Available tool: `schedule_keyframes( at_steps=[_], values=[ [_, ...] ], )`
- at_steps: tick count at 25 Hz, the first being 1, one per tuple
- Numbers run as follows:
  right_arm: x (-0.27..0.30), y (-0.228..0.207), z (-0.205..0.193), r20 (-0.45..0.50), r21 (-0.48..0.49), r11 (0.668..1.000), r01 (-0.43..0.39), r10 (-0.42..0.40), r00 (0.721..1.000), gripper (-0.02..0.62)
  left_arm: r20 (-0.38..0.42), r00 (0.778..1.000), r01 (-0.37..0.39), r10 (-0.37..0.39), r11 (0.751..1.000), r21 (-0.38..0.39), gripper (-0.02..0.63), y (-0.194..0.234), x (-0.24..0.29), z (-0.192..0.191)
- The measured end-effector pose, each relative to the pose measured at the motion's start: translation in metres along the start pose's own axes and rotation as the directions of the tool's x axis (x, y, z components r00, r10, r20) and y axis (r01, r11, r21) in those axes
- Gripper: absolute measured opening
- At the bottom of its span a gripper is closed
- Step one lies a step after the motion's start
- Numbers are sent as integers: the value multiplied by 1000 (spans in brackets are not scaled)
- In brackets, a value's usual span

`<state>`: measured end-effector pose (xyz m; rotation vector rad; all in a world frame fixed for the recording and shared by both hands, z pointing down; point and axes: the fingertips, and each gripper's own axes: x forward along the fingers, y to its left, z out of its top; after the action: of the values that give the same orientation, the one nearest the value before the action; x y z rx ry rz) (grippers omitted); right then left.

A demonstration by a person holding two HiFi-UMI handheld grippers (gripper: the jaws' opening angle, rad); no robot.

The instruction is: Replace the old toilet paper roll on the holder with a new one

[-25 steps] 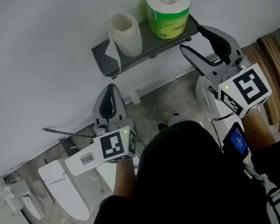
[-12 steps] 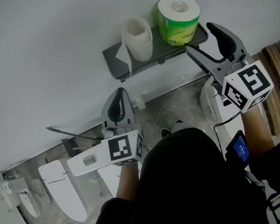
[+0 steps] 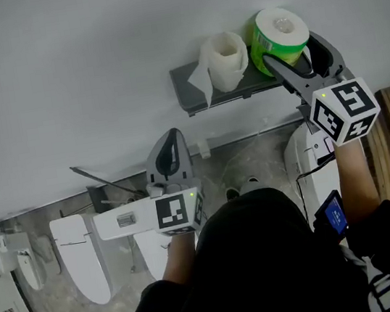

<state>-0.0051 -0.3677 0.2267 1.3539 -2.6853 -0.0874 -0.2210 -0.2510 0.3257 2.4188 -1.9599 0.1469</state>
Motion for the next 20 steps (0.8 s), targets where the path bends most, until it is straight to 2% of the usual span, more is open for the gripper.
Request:
schedule_keyframes(
  at_steps=[5,10,15,20],
  values=[
    [8,3,2,-12,8,1000,-4,4,1000,388,7,1000,-19,19,1000,-2,23,8,-2,0],
    [12,5,2,-18,12,1000,26,-26,999,393,6,1000,-18,18,1000,-17,23,7,-3,-4],
    [9,6,4,30,4,1000,12,-12,999,393,10,1000,2,-2,1000,-9,23,0,-3,-2],
    [-11,8,26,114,-47,999,8,-3,993,393,11,1000,20,-19,1000,-11,23,-6,-4,-3]
  ],
)
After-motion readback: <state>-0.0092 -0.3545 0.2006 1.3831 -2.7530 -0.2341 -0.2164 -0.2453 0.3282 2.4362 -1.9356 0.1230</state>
